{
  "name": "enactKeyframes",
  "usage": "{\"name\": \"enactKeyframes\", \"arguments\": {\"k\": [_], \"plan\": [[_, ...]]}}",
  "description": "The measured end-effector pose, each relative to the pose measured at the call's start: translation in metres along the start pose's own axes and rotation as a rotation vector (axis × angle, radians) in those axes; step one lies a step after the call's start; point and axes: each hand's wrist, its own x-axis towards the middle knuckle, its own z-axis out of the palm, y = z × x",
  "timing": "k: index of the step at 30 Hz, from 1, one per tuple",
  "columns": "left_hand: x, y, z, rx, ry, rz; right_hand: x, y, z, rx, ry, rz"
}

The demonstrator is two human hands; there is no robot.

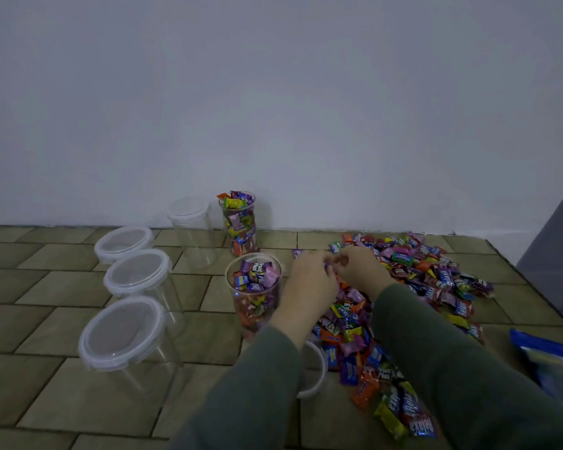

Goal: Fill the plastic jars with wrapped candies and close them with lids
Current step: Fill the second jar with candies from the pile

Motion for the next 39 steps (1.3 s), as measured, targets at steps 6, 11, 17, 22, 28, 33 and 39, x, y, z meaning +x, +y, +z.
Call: {"name": "enactKeyframes", "arguments": {"k": [6, 11, 17, 22, 28, 33, 39], "plan": [[0.017, -0.034, 0.050, 0.381, -0.262, -0.343, 0.028, 0.012, 0.008, -0.011, -0.030, -0.028], [0.037, -0.045, 0.063, 0.405, -0.311, -0.400, 0.060, 0.012, 0.022, -0.121, -0.135, -0.045], [0.065, -0.058, 0.069, 0.514, -0.246, -0.379, 0.097, 0.021, 0.050, -0.253, -0.254, 0.016], [0.076, -0.068, 0.077, 0.543, -0.173, -0.377, 0.106, 0.022, 0.061, -0.202, -0.153, -0.019], [0.075, -0.066, 0.083, 0.577, -0.128, -0.406, 0.102, 0.025, 0.065, -0.111, -0.135, 0.046], [0.068, -0.063, 0.084, 0.469, -0.109, -0.412, 0.095, 0.026, 0.059, -0.057, -0.130, 0.115], [0.060, -0.055, 0.073, 0.391, -0.039, -0.436, 0.085, 0.029, 0.052, 0.013, -0.138, 0.112]]}}
